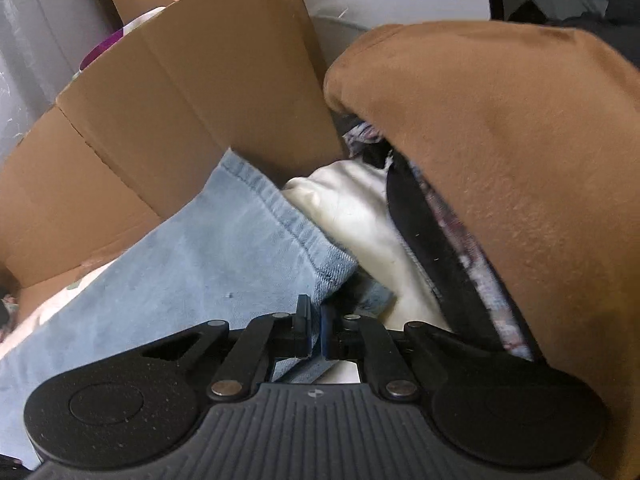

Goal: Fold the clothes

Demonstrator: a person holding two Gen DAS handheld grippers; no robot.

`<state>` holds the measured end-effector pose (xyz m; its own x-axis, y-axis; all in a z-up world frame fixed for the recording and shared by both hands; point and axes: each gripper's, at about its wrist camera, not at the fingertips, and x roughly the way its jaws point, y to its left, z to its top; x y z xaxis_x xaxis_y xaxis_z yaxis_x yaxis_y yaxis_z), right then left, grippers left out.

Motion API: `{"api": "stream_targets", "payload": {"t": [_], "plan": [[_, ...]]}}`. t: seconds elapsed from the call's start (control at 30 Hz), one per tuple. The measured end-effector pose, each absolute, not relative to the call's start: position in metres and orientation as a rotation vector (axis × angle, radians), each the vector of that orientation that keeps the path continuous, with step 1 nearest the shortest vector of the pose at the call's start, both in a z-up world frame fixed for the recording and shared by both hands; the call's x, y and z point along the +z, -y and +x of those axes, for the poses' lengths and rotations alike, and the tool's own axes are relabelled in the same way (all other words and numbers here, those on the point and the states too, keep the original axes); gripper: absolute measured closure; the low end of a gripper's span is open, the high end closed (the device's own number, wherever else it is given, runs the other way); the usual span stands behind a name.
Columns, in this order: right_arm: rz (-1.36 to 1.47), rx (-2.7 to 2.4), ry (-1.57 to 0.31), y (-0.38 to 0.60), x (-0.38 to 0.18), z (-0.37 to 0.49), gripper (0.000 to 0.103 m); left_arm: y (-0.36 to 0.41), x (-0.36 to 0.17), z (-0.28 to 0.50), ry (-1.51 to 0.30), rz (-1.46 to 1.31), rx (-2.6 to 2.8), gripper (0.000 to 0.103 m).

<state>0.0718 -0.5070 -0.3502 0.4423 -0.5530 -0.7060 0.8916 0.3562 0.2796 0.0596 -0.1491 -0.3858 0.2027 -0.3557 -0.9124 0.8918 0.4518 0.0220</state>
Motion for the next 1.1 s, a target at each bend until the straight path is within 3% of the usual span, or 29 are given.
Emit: {"api": "stream_targets", "payload": {"t": [0.23,0.3,0.47,0.63,0.87,1.03,1.1], "plan": [[0.674,-1.01,-0.592,0.508,-0.353,0.074,0.1,0.151,-0.384,0.063,-1.043,0.652,-0.962,0.094],[0.683,-1.008,-0.582,0.509,-0.352,0.071,0.097,0.148,-0.379,0.065,-1.068,0.645,-0.98,0.092],[0.682,-0.981,-0.576,0.496,-0.339,0.061,0.072,0.13,-0.361,0.069,-1.09,0.632,-1.056,0.079],[0.71,-0.929,-0.607,0.477,-0.332,0.049,0.07,0.102,-0.348,0.073,-1.039,0.741,-1.086,0.065],[0.74,-0.878,-0.608,0.452,-0.33,0.053,0.064,0.064,-0.358,0.077,-1.005,0.816,-1.059,0.062],[0.715,-0.772,-0.659,0.431,-0.332,0.072,0.063,0.035,-0.366,0.075,-0.988,0.793,-0.991,0.031],[0.697,-0.716,-0.686,0.422,-0.332,0.082,0.063,0.025,-0.373,0.073,-0.984,0.793,-0.958,0.031]]}}
